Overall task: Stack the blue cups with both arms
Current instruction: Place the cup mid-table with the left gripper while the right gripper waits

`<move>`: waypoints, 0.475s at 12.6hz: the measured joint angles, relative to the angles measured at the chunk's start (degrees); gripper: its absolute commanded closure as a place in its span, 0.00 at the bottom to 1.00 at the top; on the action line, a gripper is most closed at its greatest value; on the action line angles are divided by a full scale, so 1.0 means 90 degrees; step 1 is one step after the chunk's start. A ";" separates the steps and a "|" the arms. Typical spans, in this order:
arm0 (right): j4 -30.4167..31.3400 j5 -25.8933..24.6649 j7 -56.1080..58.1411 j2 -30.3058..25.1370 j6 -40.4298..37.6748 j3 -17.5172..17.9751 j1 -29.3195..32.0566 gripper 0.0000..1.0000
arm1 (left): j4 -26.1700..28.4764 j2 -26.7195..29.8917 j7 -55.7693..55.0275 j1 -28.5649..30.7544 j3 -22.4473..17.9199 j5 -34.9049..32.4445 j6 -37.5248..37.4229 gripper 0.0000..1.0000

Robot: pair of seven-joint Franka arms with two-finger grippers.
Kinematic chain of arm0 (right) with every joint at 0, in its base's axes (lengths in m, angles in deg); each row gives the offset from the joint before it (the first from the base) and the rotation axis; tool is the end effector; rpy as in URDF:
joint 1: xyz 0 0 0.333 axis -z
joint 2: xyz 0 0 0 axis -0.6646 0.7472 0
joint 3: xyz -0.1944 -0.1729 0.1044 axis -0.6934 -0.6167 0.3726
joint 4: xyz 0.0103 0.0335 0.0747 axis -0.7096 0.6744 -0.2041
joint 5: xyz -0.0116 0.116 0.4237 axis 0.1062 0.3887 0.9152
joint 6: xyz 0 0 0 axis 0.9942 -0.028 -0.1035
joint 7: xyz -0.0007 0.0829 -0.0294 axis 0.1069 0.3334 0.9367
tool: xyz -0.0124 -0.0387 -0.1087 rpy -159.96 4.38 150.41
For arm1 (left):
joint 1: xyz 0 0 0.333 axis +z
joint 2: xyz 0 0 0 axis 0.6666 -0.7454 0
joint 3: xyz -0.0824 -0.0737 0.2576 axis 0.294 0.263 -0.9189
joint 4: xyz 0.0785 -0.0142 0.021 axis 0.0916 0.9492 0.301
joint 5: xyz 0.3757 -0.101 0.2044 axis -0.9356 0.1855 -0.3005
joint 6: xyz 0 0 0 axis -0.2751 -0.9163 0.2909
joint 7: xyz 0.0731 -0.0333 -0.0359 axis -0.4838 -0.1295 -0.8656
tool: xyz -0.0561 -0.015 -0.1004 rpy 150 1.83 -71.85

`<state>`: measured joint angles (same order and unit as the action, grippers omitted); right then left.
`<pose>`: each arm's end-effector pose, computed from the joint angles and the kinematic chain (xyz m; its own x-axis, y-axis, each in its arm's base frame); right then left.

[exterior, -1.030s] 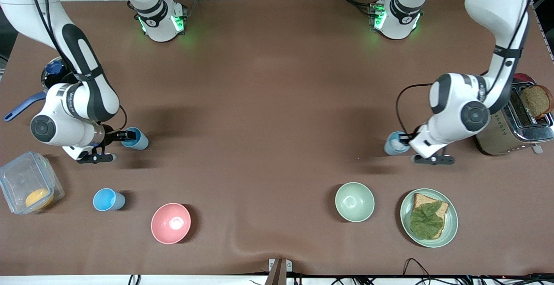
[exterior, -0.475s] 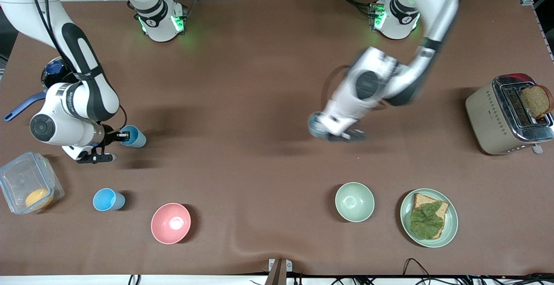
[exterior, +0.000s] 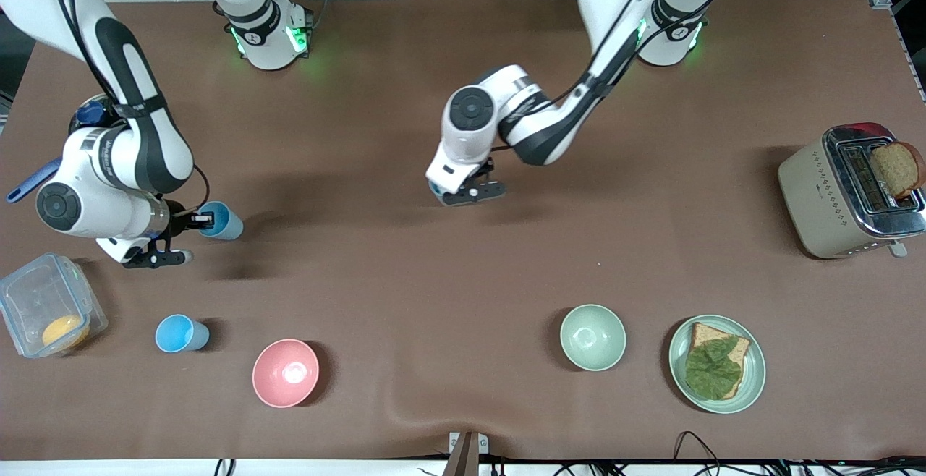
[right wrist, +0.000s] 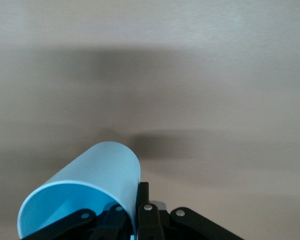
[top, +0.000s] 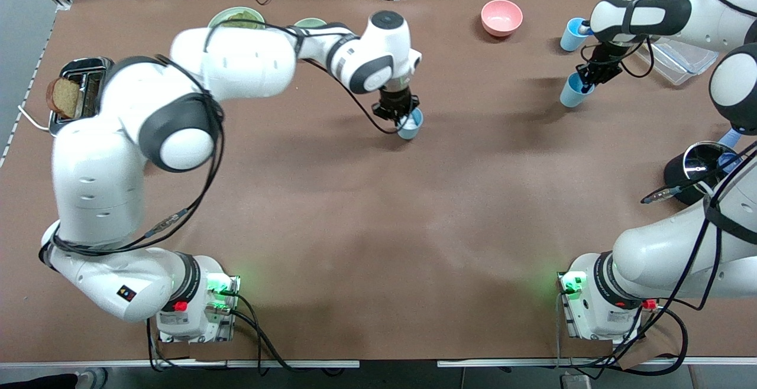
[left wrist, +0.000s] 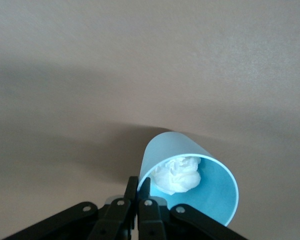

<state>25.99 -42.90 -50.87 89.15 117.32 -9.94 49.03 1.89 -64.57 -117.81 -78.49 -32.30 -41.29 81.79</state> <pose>0.5932 -0.0448 0.1813 0.9678 0.0646 -0.2433 0.0444 -0.9952 -0.0875 0.4394 -0.5675 0.1723 0.9650 0.2333 -0.1201 0.2402 -0.9696 0.0464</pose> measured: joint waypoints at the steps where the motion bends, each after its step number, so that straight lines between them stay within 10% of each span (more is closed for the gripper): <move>1: 0.0000 0.0161 0.0000 -0.0054 -0.0095 0.0022 -0.0044 1.00 | -0.0174 -0.0092 -0.0118 -0.0133 -0.0089 -0.0041 -0.0063 0.79; 3: 0.0000 0.0325 -0.0124 -0.0128 -0.0205 0.0033 -0.0177 1.00 | -0.0274 -0.0146 -0.0185 -0.0319 -0.0266 -0.0045 0.0003 0.00; 6: 0.0000 0.0445 -0.1123 -0.0273 -0.0285 0.0049 -0.0759 1.00 | -0.0407 -0.0170 -0.0198 -0.0321 -0.0372 -0.0051 0.0132 0.00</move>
<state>25.99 -38.90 -60.98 86.69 114.75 -9.50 42.20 -1.78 -66.11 -119.59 -81.38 -35.65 -41.74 82.98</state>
